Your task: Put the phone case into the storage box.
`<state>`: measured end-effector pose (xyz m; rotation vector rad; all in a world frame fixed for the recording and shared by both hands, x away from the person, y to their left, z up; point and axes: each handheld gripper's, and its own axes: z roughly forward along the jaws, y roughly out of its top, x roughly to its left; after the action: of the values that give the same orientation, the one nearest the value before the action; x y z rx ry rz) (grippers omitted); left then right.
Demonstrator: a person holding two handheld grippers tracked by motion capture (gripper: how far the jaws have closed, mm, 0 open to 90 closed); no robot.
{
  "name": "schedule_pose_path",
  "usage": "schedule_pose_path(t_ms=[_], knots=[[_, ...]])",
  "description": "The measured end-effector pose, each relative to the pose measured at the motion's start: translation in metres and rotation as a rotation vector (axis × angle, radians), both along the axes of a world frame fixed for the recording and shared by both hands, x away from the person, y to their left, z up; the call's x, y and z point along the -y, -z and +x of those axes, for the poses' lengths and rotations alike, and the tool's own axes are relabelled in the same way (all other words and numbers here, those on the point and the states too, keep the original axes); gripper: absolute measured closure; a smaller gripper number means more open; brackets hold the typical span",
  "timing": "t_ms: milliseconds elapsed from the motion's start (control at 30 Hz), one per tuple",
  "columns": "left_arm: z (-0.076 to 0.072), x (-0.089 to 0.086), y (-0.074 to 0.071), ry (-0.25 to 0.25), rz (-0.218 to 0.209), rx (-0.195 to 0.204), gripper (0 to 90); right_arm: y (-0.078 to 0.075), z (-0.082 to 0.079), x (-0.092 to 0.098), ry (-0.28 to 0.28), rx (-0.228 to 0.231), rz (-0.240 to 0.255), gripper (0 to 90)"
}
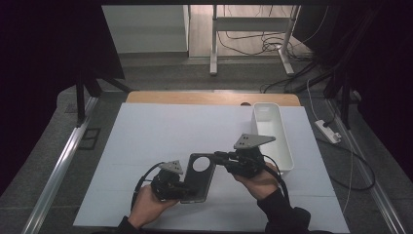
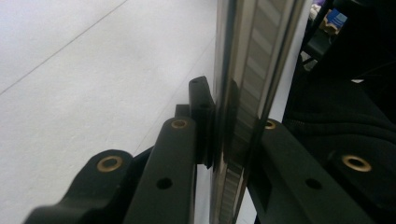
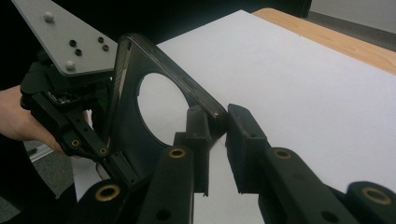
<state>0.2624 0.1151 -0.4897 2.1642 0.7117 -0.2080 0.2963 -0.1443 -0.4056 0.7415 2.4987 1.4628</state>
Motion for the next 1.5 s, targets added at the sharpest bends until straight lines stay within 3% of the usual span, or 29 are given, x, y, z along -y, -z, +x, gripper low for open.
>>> schedule_pose_path(t_ms=[400, 567, 900, 1000, 1033, 1133, 1267, 1500], knots=[[0.001, 0.002, 0.002, 0.001, -0.029, 0.01, 84.3, -0.005, -0.002, 0.0, 0.011, -0.007, 0.008, 79.3], [0.0, 0.003, 0.001, -0.001, -0.032, 0.033, 78.3, -0.008, -0.003, -0.001, 0.013, -0.011, 0.009, 79.5], [-0.002, 0.004, -0.002, -0.023, -0.047, 0.076, 57.3, -0.008, -0.003, -0.001, 0.016, -0.02, 0.009, 79.7], [-0.003, 0.004, -0.003, -0.031, -0.049, 0.089, 42.8, -0.008, -0.003, 0.0, 0.018, -0.023, 0.003, 79.6], [-0.003, 0.004, -0.004, -0.037, -0.046, 0.1, 42.8, -0.008, -0.003, 0.0, 0.024, -0.021, -0.002, 79.7], [-0.004, 0.002, -0.006, -0.068, -0.034, 0.133, 31.7, -0.008, -0.001, 0.002, 0.03, -0.021, -0.008, 79.6], [-0.006, -0.003, -0.01, -0.098, -0.028, 0.167, 23.8, -0.008, 0.001, 0.006, 0.046, -0.021, -0.014, 79.6], [-0.009, -0.011, -0.012, -0.118, -0.02, 0.194, 14.6, -0.009, 0.006, 0.012, 0.066, -0.02, -0.011, 79.6]])
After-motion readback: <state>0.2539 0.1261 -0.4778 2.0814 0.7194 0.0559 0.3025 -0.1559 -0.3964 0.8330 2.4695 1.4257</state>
